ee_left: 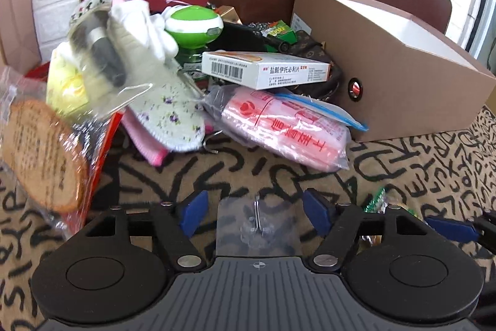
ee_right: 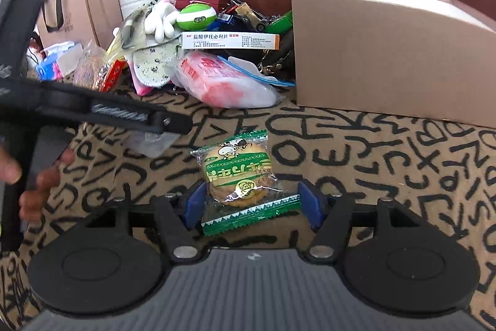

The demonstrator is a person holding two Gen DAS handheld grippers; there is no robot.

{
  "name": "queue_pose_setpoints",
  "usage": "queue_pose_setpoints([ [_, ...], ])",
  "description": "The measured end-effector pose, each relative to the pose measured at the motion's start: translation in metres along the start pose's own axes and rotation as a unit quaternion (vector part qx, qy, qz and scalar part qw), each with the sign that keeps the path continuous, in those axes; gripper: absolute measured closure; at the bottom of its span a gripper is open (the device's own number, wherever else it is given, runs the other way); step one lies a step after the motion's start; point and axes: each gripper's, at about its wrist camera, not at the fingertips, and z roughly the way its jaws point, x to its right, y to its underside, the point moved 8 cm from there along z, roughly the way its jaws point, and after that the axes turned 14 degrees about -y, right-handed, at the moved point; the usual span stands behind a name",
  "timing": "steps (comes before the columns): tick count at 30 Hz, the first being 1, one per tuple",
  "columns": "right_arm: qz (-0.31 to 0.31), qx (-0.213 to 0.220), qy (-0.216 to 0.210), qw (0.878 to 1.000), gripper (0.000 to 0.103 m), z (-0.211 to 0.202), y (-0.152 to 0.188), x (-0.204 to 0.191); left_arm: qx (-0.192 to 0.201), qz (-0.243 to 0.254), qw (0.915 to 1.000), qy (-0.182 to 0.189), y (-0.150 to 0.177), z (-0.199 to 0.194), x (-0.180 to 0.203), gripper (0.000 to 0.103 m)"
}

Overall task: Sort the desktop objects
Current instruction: 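Grasp the green-wrapped cookie packet with the right gripper while the left grasps the clear keychain, then lift the cookie packet with the right gripper while the left lifts the keychain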

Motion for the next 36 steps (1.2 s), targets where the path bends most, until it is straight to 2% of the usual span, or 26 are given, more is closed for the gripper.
queue_pose_setpoints([
  [4, 0.003, 0.001, 0.006, 1.0, 0.029, 0.003, -0.002, 0.0, -0.003, 0.007, 0.9999, -0.011, -0.006, 0.004, -0.003, 0.083],
  [10, -0.001, 0.001, 0.011, 1.0, 0.025, 0.009, -0.004, -0.001, -0.014, -0.017, 0.9996, 0.018, 0.001, -0.007, -0.015, 0.097],
  [21, -0.006, -0.005, 0.018, 1.0, 0.024, 0.014, -0.007, -0.002, -0.014, -0.07, 0.9951, 0.068, -0.003, -0.038, -0.032, 0.103],
  [25, -0.005, -0.005, 0.019, 1.0, 0.024, 0.016, -0.006, -0.001, -0.019, -0.072, 0.9953, 0.062, 0.003, -0.039, -0.036, 0.103],
  [27, -0.008, -0.006, 0.024, 1.0, 0.031, 0.016, -0.007, -0.001, -0.023, -0.073, 0.9951, 0.063, 0.006, -0.04, -0.037, 0.103],
  [28, -0.009, -0.005, 0.023, 1.0, 0.044, 0.016, -0.007, -0.002, -0.023, -0.072, 0.9951, 0.063, 0.007, -0.041, -0.037, 0.103],
  [31, -0.011, -0.011, 0.024, 1.0, 0.048, 0.015, -0.009, -0.003, -0.023, -0.076, 0.9945, 0.068, 0.009, -0.045, -0.04, 0.103],
  [36, -0.008, -0.012, 0.021, 1.0, 0.049, 0.009, -0.006, -0.006, -0.021, -0.108, 0.9899, 0.089, 0.005, -0.058, -0.05, 0.103],
])
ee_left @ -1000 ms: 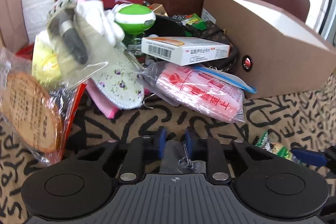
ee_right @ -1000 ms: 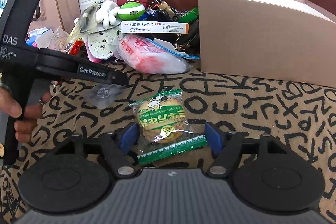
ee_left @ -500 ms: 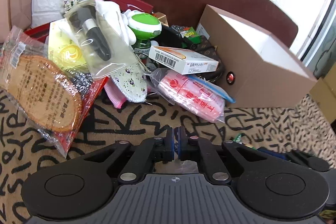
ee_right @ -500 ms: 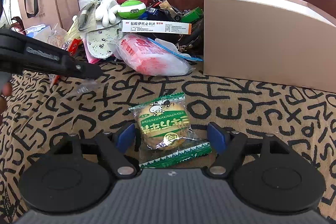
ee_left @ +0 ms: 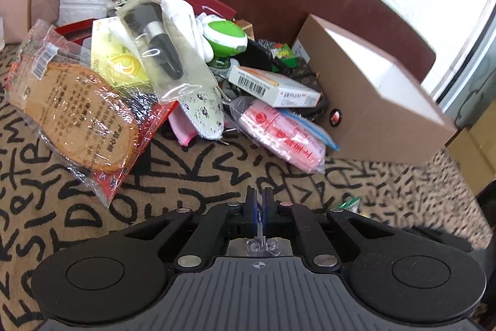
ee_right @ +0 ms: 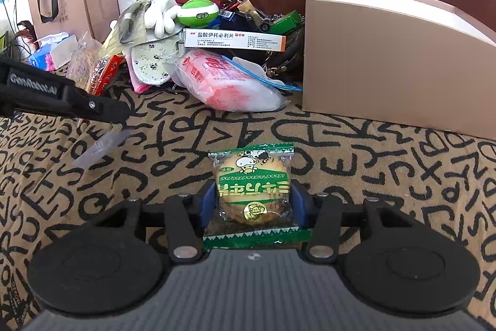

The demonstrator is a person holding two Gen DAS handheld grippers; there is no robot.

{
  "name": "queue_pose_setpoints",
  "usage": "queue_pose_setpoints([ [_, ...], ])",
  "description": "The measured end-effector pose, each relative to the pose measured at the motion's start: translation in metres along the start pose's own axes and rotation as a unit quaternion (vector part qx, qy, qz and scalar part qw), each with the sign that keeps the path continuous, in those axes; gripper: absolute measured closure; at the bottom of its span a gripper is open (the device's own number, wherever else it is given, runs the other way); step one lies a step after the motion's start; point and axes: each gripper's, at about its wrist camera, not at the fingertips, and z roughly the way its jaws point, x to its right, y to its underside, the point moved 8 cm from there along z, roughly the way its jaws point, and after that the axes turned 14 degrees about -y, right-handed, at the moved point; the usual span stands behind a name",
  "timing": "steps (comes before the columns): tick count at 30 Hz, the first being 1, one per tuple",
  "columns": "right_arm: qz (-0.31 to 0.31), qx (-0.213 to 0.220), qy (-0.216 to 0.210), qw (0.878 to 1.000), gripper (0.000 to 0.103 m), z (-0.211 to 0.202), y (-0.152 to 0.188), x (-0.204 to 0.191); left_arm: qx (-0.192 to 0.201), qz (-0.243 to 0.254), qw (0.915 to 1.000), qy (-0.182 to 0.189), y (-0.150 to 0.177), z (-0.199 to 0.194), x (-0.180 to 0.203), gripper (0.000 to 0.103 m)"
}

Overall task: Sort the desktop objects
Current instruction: 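Lift the cookie packet with the right gripper while the left lifts the keychain, then carry the cookie packet and keychain over the white box and open both grippers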

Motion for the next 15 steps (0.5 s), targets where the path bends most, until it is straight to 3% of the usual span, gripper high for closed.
queue_pose_setpoints([
  [10, 0.007, 0.025, -0.019, 0.999, 0.049, -0.025, -0.009, -0.011, 0.019, 0.014, 0.9996, 0.018, -0.015, -0.032, 0.018, 0.103],
  [15, 0.007, 0.073, -0.022, 0.997, 0.049, -0.054, -0.032, -0.008, 0.053, 0.049, 0.9966, 0.039, -0.037, -0.054, 0.054, 0.103],
])
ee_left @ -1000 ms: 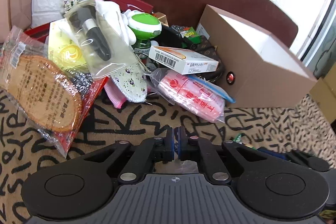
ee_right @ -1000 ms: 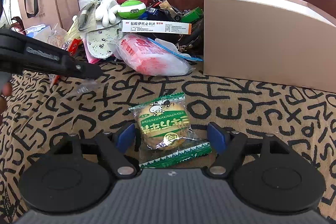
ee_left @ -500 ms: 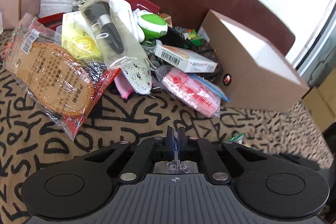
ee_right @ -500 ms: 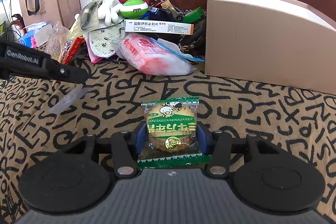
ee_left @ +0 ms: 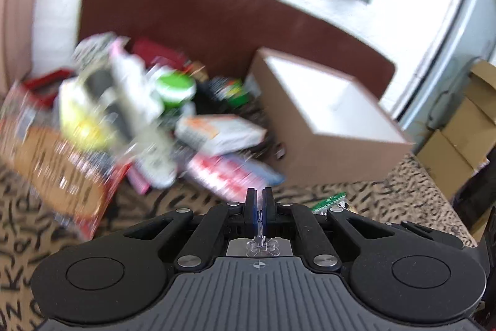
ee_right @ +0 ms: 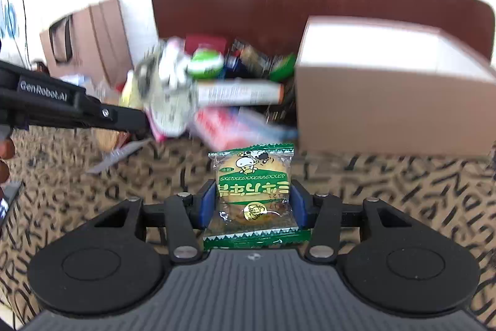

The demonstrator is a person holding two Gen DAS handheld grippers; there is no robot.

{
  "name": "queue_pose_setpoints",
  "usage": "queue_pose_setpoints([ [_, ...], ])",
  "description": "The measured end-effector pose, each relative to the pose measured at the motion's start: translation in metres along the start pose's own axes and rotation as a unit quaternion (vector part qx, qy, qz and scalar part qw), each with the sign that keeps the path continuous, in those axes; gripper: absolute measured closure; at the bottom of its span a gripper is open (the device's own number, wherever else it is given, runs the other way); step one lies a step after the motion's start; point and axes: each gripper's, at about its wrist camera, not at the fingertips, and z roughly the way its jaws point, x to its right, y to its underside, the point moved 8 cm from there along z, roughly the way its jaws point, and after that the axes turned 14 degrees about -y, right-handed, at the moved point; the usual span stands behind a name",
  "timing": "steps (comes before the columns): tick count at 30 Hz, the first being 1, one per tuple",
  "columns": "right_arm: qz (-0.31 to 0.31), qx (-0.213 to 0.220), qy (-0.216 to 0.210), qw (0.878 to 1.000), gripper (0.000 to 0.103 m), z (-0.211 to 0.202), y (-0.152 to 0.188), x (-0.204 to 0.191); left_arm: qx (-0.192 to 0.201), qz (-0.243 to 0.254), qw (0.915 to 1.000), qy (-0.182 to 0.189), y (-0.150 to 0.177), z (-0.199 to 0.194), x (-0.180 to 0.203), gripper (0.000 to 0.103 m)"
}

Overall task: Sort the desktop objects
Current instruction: 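Carry the cookie packet and keychain over the white box and open both grippers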

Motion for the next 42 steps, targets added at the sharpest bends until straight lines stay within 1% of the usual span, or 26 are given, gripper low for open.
queue_pose_setpoints([
  [3, -0.004, 0.026, 0.005, 1.0, 0.049, -0.017, -0.021, 0.007, 0.017, 0.019, 0.9995, 0.021, -0.018, -0.007, 0.026, 0.103],
  [5, -0.008, 0.04, 0.013, 0.999, 0.049, -0.029, -0.035, 0.015, 0.019, 0.028, 0.9988, 0.035, -0.03, -0.008, 0.042, 0.103],
  [8, -0.004, 0.062, 0.022, 0.998, 0.049, -0.043, -0.055, 0.029, 0.025, 0.04, 0.998, 0.043, -0.048, -0.006, 0.066, 0.103],
  [12, 0.001, 0.091, 0.042, 0.995, 0.049, -0.056, -0.084, 0.054, 0.042, 0.052, 0.9967, 0.045, -0.074, -0.002, 0.096, 0.103],
  [15, 0.0, 0.109, 0.062, 0.992, 0.049, -0.063, -0.103, 0.075, 0.047, 0.054, 0.9963, 0.048, -0.091, 0.006, 0.113, 0.103],
  [21, 0.005, 0.123, 0.093, 0.988, 0.049, -0.063, -0.127, 0.122, 0.052, 0.058, 0.9961, 0.04, -0.122, 0.039, 0.143, 0.103],
  [25, 0.008, 0.12, 0.111, 0.987, 0.049, -0.058, -0.138, 0.155, 0.042, 0.063, 0.9965, 0.034, -0.135, 0.076, 0.164, 0.103],
  [28, 0.006, 0.105, 0.122, 0.987, 0.049, -0.047, -0.139, 0.176, 0.024, 0.071, 0.9968, 0.03, -0.136, 0.11, 0.179, 0.103],
  [32, -0.006, 0.07, 0.139, 0.988, 0.049, -0.026, -0.13, 0.199, 0.0, 0.085, 0.9961, 0.023, -0.13, 0.15, 0.197, 0.103],
  [34, -0.004, 0.057, 0.144, 0.988, 0.049, -0.016, -0.126, 0.211, -0.013, 0.084, 0.9961, 0.023, -0.127, 0.169, 0.203, 0.103],
  [38, 0.002, 0.041, 0.154, 0.987, 0.049, -0.002, -0.119, 0.23, -0.032, 0.086, 0.9955, 0.021, -0.12, 0.2, 0.214, 0.103],
  [42, 0.006, 0.023, 0.159, 0.987, 0.049, 0.01, -0.114, 0.242, -0.048, 0.094, 0.9943, 0.017, -0.112, 0.222, 0.22, 0.103],
])
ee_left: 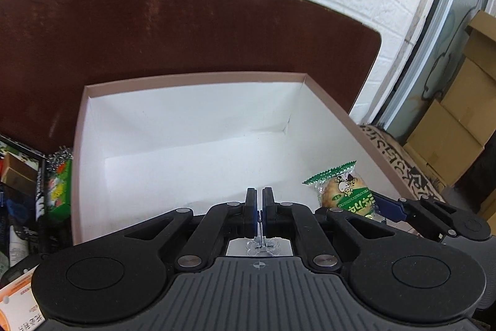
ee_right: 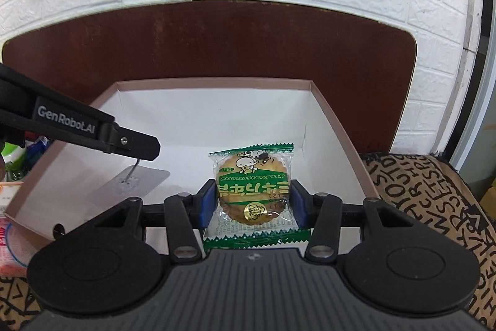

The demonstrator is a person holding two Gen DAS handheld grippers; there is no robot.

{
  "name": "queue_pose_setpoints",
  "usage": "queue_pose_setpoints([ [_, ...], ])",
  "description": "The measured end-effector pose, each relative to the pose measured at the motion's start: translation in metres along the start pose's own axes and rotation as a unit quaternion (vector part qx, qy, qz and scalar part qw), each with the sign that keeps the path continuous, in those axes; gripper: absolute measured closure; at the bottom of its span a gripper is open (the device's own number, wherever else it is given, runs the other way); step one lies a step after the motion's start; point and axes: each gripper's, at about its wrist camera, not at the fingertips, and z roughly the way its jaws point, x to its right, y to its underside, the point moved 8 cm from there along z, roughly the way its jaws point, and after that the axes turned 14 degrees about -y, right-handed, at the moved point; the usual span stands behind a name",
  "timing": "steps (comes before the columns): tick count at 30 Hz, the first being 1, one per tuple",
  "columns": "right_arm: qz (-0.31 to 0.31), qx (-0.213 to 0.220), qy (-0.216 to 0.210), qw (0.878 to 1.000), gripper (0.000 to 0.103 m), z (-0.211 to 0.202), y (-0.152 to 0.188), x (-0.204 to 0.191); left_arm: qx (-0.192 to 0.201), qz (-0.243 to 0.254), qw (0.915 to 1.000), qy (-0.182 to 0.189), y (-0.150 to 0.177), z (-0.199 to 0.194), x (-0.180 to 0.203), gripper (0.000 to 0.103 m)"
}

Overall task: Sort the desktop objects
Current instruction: 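Carry the cookie packet and keychain over the white box and open both grippers, then withdraw both grippers from the box back toward the pile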

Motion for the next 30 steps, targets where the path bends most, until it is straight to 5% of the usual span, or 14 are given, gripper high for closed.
queue_pose_setpoints([
  [5, 0.005, -0.017, 0.01, 1.0, 0.048, 0.011, 0.006, 0.011, -0.009, 0.001, 0.9999, -0.01, 0.001, 0.016, 0.0, 0.098],
  [7, 0.002, -0.025, 0.006, 1.0, 0.045, 0.014, 0.009, 0.01, -0.002, -0.007, 0.9998, -0.019, 0.0, 0.016, -0.003, 0.054],
  [8, 0.0, -0.026, 0.004, 1.0, 0.035, 0.015, 0.009, 0.01, 0.006, -0.011, 0.9996, -0.025, 0.0, 0.014, -0.005, 0.037],
  [9, -0.002, -0.022, 0.004, 1.0, 0.027, 0.015, 0.009, 0.009, 0.015, -0.015, 0.9993, -0.032, -0.002, 0.011, -0.007, 0.009],
  [10, -0.006, -0.012, 0.006, 1.0, 0.014, 0.012, 0.007, 0.008, 0.028, -0.016, 0.9986, -0.041, -0.003, 0.007, -0.009, 0.0],
  [17, -0.006, 0.032, -0.016, 0.999, 0.001, -0.007, -0.002, 0.0, 0.051, 0.005, 0.9975, -0.049, 0.0, -0.012, -0.008, 0.0],
  [30, 0.02, 0.037, -0.02, 0.999, 0.0, -0.041, -0.001, -0.013, 0.06, 0.014, 0.9961, -0.063, 0.019, -0.058, -0.008, 0.0],
])
